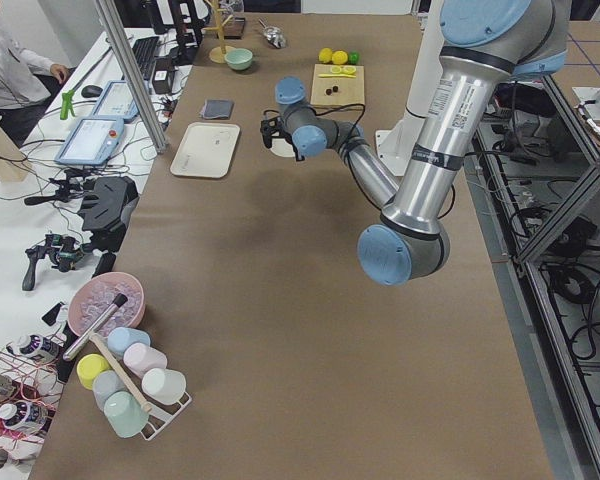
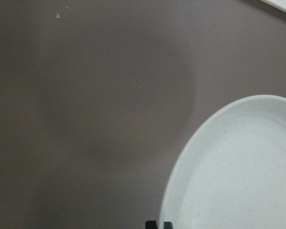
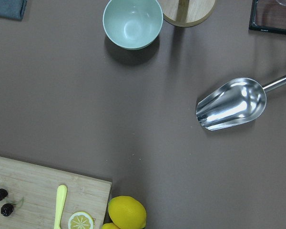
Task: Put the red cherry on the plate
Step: 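Slide the white plate with the left gripper toward the table center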
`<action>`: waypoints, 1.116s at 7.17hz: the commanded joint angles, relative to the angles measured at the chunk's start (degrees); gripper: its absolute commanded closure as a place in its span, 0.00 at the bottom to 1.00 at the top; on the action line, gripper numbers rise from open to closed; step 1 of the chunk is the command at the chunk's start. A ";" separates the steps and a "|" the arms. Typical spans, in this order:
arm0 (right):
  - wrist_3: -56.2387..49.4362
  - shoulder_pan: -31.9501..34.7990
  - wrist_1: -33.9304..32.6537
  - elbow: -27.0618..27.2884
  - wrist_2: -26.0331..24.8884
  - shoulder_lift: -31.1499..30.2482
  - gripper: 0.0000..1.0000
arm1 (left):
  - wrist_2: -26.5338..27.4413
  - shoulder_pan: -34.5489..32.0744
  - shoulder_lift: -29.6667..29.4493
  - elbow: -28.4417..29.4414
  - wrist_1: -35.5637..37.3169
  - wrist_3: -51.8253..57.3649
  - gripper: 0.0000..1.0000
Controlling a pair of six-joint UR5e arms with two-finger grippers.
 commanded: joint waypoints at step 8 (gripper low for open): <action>-0.35 2.20 -0.05 1.55 -0.44 -4.11 0.00 | 11.99 10.91 -6.78 17.37 -18.92 -9.03 1.00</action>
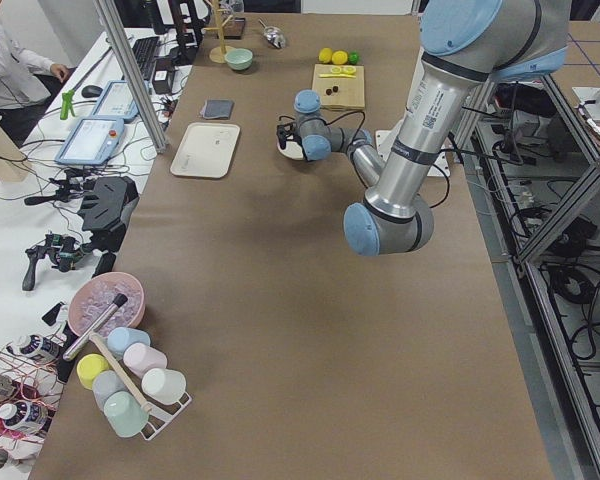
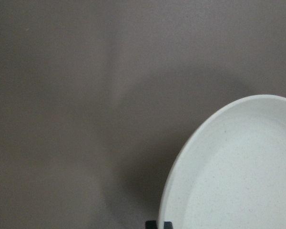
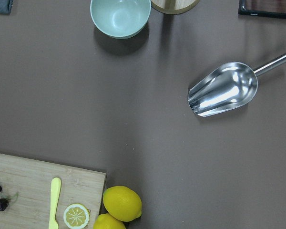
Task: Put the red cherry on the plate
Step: 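Release the plate and withdraw the left arm out of view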
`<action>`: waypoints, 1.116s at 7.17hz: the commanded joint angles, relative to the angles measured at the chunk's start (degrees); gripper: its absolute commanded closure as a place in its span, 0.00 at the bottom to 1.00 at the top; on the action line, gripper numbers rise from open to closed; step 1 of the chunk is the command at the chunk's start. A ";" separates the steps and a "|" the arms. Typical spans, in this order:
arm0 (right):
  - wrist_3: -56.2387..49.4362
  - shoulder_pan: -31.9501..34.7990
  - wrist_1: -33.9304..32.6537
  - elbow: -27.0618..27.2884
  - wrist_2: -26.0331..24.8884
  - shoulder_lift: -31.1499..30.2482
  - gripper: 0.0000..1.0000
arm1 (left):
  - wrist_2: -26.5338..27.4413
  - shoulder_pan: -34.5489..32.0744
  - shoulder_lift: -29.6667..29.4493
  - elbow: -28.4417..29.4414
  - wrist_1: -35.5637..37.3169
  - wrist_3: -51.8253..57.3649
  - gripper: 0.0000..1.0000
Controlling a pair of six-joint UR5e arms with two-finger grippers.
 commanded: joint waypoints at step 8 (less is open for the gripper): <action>-0.85 1.23 -0.01 0.85 -0.18 -2.03 0.00 | -3.70 -2.61 5.81 -3.51 -6.08 0.19 0.02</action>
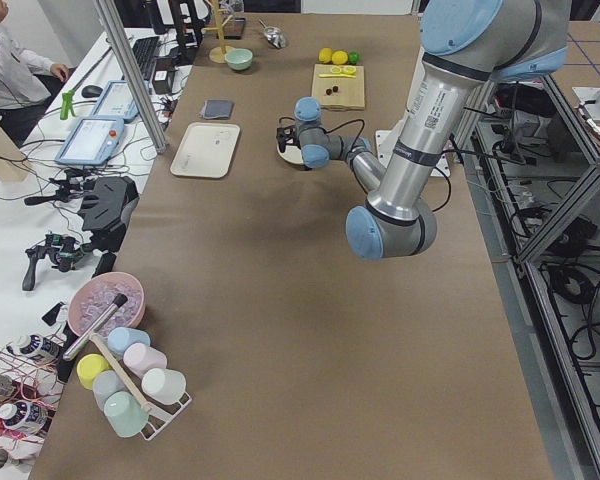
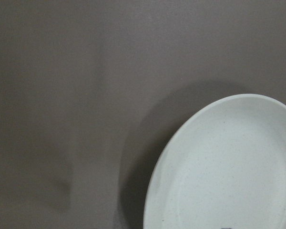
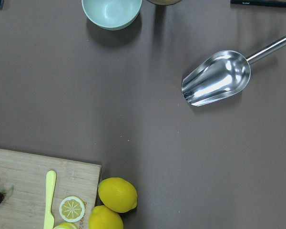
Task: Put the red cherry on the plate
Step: 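Release the plate and withdraw the left arm out of view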
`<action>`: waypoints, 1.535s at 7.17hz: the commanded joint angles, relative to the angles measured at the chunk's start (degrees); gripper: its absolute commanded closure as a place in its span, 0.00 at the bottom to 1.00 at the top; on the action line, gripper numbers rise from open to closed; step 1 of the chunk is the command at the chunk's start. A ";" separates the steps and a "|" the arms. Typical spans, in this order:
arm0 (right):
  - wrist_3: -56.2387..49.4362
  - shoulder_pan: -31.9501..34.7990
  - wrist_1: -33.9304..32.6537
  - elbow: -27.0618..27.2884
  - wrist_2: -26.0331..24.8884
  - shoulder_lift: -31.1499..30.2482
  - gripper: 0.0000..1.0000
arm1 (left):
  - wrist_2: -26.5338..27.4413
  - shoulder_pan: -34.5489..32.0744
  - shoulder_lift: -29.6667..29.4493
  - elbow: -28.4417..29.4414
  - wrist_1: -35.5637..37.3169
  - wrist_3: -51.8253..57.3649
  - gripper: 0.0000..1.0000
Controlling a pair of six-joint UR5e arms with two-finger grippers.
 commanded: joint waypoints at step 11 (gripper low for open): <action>0.95 -0.71 -0.95 2.81 2.62 -0.88 0.00 | -32.93 -49.65 27.08 4.62 0.28 46.71 0.11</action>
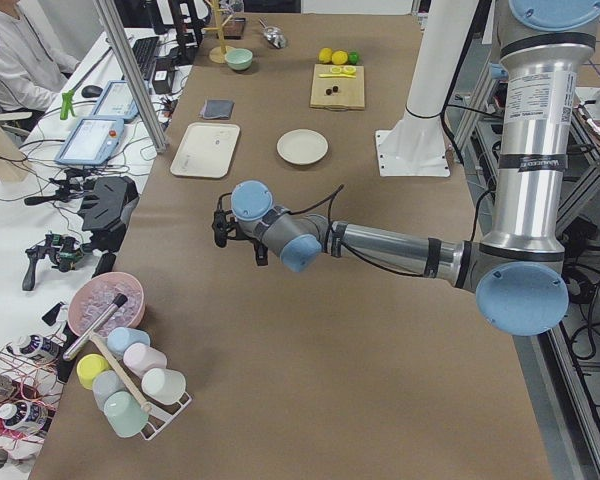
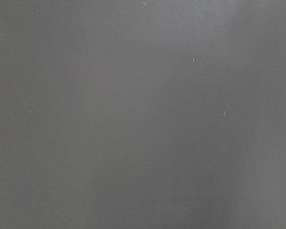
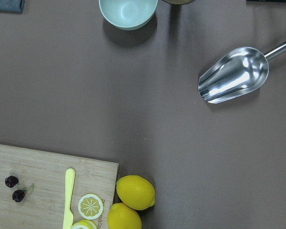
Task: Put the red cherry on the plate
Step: 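Move the right gripper over the cherries on the cutting board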
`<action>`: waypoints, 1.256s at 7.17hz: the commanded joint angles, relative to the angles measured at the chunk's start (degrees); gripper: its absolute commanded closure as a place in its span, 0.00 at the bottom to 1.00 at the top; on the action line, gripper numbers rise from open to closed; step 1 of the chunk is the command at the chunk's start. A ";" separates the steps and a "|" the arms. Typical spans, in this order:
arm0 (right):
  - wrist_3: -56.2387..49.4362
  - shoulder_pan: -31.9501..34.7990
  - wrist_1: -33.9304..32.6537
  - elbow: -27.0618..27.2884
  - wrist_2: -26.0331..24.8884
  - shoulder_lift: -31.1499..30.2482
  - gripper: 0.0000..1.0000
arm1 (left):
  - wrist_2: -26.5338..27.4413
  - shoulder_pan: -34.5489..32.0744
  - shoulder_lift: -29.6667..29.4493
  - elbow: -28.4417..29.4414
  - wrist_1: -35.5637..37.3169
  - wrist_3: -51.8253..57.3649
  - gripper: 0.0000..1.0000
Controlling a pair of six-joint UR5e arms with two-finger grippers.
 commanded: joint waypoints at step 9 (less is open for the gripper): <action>9.58 -12.05 -8.16 0.30 -2.94 14.00 0.00 | -5.01 -4.09 -2.04 -10.91 15.61 9.90 0.02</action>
